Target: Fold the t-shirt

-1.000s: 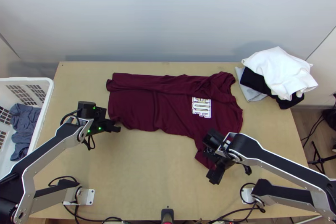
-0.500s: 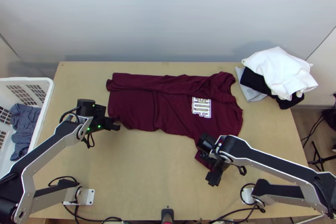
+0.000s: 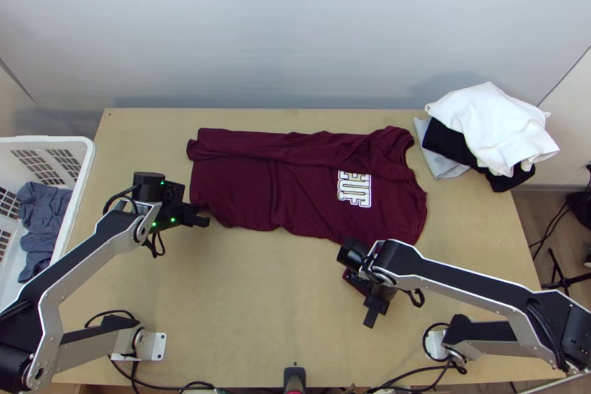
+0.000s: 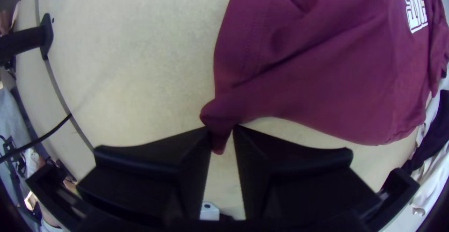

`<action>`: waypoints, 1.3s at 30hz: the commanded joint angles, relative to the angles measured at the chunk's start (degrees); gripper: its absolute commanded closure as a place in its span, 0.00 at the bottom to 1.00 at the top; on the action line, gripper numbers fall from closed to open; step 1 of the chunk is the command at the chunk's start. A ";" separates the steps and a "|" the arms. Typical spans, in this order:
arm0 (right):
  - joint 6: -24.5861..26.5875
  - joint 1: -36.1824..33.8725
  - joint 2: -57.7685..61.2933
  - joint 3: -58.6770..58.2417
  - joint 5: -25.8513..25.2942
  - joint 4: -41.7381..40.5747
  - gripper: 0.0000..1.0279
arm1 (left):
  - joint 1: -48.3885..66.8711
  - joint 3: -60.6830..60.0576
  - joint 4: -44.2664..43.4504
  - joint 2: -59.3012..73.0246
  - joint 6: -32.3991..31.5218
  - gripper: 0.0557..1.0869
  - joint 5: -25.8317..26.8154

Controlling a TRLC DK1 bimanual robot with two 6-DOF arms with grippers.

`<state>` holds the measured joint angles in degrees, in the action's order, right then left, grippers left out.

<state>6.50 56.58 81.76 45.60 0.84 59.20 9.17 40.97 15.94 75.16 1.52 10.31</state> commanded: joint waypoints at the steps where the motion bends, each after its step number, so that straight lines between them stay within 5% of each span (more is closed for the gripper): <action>1: 0.00 -0.06 -0.37 0.36 -0.14 -1.72 0.97 | -0.38 0.34 -0.39 0.52 0.33 0.96 -0.02; 11: 5.54 -18.34 -6.61 17.76 -0.14 1.97 0.97 | 0.24 12.20 9.28 -5.46 -0.90 0.96 0.15; 23: 13.36 -40.40 5.61 39.91 0.56 3.38 0.97 | -1.96 28.02 14.64 -0.80 0.24 0.96 -0.02; 39: 13.45 -52.62 28.99 66.98 2.67 0.92 0.97 | -11.89 38.22 13.41 18.18 6.30 0.96 -0.02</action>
<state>19.79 8.16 101.45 101.49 3.29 60.49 -0.43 75.96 30.13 87.29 6.74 10.33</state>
